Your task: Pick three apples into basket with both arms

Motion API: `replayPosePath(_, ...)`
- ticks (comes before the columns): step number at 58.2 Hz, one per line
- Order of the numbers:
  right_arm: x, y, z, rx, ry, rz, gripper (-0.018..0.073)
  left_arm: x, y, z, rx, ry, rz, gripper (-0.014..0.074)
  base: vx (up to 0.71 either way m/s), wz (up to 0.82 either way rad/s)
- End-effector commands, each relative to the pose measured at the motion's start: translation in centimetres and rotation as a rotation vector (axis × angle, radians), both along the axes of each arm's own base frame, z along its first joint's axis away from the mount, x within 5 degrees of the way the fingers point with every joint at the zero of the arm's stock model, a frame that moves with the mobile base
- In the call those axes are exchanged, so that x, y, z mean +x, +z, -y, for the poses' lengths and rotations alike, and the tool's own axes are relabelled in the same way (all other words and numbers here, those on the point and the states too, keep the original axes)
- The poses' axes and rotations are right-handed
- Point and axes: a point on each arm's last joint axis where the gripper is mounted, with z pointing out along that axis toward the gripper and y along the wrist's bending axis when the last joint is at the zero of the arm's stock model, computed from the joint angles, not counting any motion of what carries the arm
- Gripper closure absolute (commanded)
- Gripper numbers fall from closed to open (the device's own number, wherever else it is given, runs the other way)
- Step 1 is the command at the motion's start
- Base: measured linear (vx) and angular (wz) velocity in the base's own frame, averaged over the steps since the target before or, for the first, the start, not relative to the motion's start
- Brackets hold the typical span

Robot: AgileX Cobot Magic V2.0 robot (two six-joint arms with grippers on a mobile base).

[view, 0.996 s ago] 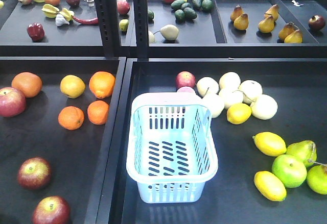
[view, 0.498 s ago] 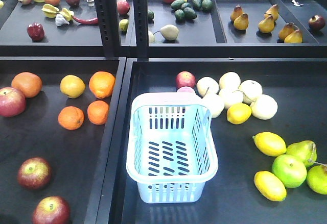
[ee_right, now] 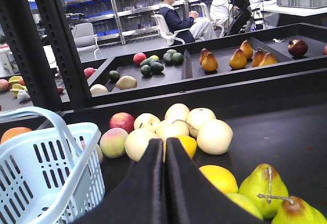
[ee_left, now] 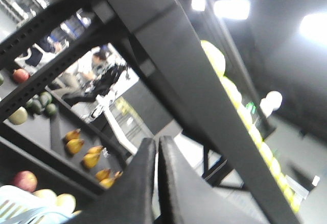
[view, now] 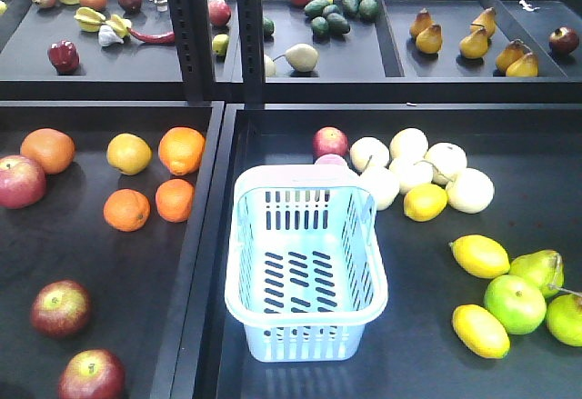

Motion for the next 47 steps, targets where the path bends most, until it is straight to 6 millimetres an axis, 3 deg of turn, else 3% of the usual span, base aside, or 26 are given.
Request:
replayPosePath(1,0.0,0.3,-0.1,-0.018,0.005,0.074,0.0564,0.5,2.5,0.2,0.055,-0.007,0.039,0.0603,0.0,0.0)
replayPosePath(15,0.0,0.3,-0.1,-0.018,0.005,0.074,0.0564,2.9,5.6,1.4,0.292,-0.088,0.073,0.0603,0.0,0.0)
replayPosePath(30,0.0,0.3,-0.1,-0.018,0.005,0.074,0.0564,7.5,6.2,2.3,0.338,-0.199,0.032,0.058,0.0,0.0)
replayPosePath(47,0.0,0.3,-0.1,-0.018,0.005,0.074,0.0564,13.4,6.7,3.6,0.509,-0.336,0.054,0.0375,0.0,0.0)
